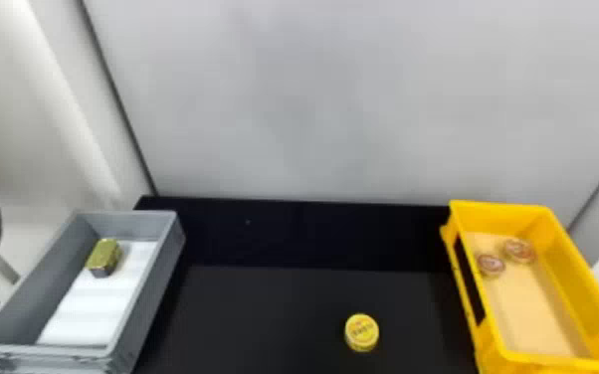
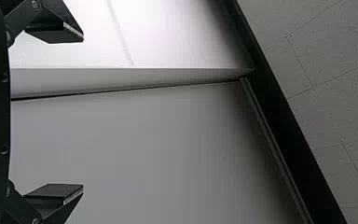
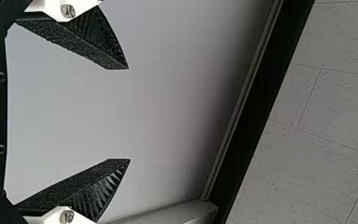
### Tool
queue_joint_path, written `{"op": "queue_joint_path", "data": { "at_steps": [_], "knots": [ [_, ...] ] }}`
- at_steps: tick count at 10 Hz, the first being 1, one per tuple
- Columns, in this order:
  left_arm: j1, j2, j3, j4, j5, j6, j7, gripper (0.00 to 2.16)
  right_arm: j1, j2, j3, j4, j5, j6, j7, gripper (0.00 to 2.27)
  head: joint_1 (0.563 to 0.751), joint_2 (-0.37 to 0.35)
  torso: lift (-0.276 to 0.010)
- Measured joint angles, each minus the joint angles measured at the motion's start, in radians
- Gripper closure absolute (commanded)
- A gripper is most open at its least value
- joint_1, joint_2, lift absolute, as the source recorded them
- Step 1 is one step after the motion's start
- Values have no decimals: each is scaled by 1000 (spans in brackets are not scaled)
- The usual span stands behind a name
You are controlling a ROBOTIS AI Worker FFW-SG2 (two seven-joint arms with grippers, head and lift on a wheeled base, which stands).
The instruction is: Pick up the round yellow can and place it in the yellow rectangular box
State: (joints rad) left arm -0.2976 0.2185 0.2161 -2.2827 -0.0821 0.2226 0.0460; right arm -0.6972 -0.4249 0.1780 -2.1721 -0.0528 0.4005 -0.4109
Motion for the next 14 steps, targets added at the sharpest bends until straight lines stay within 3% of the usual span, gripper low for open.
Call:
{"op": "queue_joint_path", "data": {
  "at_steps": [5, 9, 11, 14],
  "knots": [
    [2, -1, -1, 0, 1, 2, 0, 140, 5, -4, 13, 6, -21, 20, -4, 113, 663, 54, 10],
    [5, -5, -6, 0, 2, 4, 0, 140, -11, 22, 12, 30, -190, 201, 4, 121, 663, 54, 10],
    [15, -12, -9, -1, 7, 2, -1, 140, -9, 76, -11, 64, -218, 334, 165, 116, 663, 54, 10],
    [36, -26, -10, -1, 14, 0, -1, 140, 18, 158, -20, 140, -104, 529, 546, 99, 663, 54, 10]
  ]
}}
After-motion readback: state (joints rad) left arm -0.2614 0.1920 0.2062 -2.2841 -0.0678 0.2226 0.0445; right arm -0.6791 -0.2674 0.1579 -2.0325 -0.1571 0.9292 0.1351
